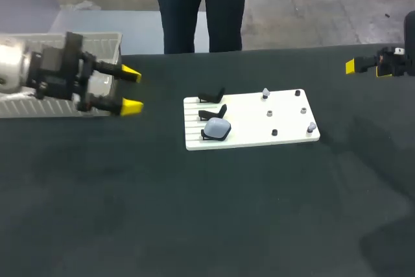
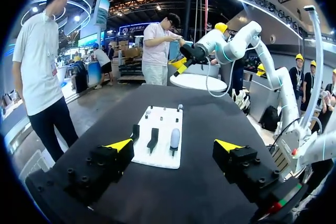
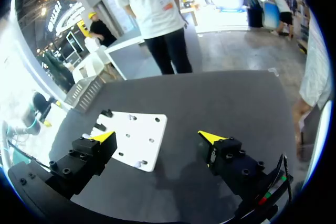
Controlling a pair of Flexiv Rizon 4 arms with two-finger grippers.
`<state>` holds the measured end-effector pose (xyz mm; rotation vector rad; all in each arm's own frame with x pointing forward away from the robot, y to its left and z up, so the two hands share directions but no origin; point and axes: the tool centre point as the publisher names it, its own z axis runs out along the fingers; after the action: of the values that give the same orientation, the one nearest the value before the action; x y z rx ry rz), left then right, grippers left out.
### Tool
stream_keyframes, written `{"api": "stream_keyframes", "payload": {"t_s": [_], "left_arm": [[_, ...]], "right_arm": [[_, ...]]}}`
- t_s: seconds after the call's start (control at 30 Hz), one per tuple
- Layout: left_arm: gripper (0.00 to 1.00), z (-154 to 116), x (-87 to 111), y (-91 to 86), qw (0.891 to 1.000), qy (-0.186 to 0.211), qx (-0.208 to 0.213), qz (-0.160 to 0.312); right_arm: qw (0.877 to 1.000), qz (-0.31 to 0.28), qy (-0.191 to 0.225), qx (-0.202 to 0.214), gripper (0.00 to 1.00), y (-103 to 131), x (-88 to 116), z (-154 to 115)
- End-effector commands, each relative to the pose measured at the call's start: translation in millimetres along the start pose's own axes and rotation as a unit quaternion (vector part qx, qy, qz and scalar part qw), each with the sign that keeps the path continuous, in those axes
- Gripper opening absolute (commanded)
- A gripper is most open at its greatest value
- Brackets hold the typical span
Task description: Pick up each earbud case from the left stands, insert the matching earbuds, close the lid, and place the case in the box.
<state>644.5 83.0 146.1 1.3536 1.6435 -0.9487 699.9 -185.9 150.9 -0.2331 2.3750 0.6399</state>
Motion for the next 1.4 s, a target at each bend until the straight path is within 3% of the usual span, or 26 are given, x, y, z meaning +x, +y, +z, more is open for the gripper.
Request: {"api": "stream_keyframes", "payload": {"t_s": [0.03, 0.13, 0.27, 0.3, 0.87, 1.17, 1.4], "left_arm": [[1.0, 37, 6.5, -13.1, 0.999, -0.001, -0.04, 0.01], [1.0, 55, 15.0, -15.2, 1.0, -0.02, -0.019, 0.003], [1.0, 76, 26.7, -12.6, 1.0, -0.021, -0.012, -0.018], [1.0, 85, 28.9, -11.3, 1.0, -0.005, 0.003, -0.02], [1.0, 85, 28.9, -11.3, 1.0, -0.005, 0.003, -0.02], [1.0, 110, 35.6, -2.6, 1.0, 0.017, 0.01, -0.002], [1.0, 126, 42.3, -1.7, 0.999, 0.052, -0.014, 0.001]], "right_arm": [[1.0, 0.0, 0.0, 0.0, 1.0, 0, 0, 0], [1.0, 0.0, 0.0, 0.0, 1.0, 0, 0, 0], [1.0, 0.0, 0.0, 0.0, 1.0, 0, 0, 0], [1.0, 0.0, 0.0, 0.0, 1.0, 0, 0, 0], [1.0, 0.0, 0.0, 0.0, 1.0, 0, 0, 0], [1.0, 0.0, 0.0, 0.0, 1.0, 0, 0, 0], [1.0, 0.0, 0.0, 0.0, 1.0, 0, 0, 0]]}}
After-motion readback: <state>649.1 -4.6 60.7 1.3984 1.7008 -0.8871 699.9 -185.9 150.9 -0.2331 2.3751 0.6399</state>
